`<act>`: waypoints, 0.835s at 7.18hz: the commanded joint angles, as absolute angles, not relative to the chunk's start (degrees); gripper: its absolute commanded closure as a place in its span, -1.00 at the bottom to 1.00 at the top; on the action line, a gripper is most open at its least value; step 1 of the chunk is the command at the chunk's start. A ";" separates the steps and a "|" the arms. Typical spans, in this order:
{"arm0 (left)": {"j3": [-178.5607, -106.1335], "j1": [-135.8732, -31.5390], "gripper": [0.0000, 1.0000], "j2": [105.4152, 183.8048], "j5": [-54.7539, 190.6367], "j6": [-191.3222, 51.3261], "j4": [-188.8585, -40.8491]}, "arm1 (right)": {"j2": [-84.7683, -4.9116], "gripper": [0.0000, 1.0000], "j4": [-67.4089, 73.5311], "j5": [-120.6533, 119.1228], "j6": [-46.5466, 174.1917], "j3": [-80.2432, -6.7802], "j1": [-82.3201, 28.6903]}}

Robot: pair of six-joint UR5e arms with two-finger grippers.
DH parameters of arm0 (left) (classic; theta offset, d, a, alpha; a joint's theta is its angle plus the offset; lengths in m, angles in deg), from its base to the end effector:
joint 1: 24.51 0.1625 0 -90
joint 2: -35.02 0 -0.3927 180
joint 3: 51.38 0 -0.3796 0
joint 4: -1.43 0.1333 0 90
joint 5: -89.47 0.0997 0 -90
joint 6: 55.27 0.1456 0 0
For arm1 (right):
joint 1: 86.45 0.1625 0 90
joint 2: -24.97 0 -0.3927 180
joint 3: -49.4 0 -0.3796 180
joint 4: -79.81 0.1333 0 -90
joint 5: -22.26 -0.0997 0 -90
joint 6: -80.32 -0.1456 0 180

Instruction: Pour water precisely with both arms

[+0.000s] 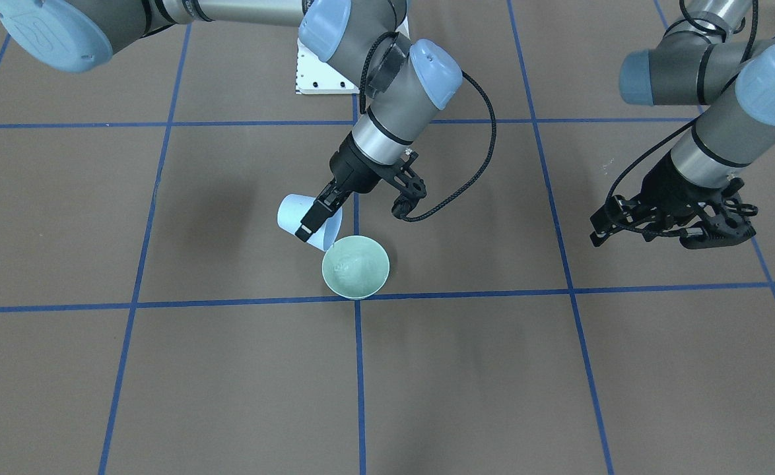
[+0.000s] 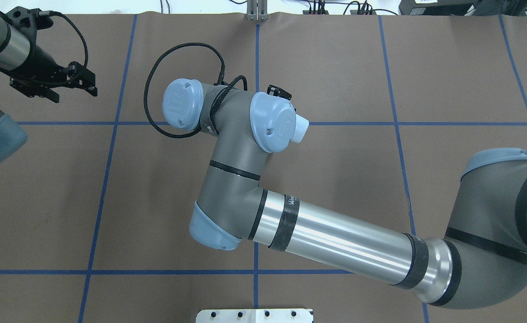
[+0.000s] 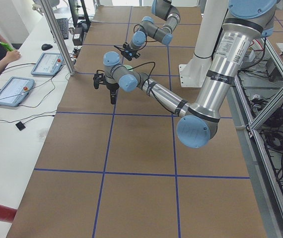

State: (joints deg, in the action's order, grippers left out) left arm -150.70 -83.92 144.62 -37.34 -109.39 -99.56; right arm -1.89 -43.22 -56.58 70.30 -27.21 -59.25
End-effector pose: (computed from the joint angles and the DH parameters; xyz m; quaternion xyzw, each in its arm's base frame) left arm 0.2734 -0.5531 0.3743 0.0394 0.4375 -0.0764 0.8951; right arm -0.5774 -0.4783 0.1583 0.1736 -0.0085 -0.4250 0.8884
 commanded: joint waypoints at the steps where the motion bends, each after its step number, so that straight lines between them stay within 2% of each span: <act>1: -150.61 -83.75 -1.00 144.62 -37.26 -109.41 -99.56 | -5.42 1.00 -37.03 -59.64 66.01 -31.52 -58.77; 2: -150.69 -83.75 -1.00 144.62 -37.26 -109.41 -99.56 | -8.84 1.00 -35.35 -60.70 65.39 -37.38 -57.46; 4: -150.96 -83.75 -1.00 144.62 -37.26 -109.67 -99.47 | -20.59 1.00 -24.06 -66.73 54.80 -51.70 -53.78; 6: -151.57 -83.84 -1.00 144.62 -37.26 -110.29 -99.38 | -30.26 1.00 -11.85 -67.04 39.46 -58.86 -50.95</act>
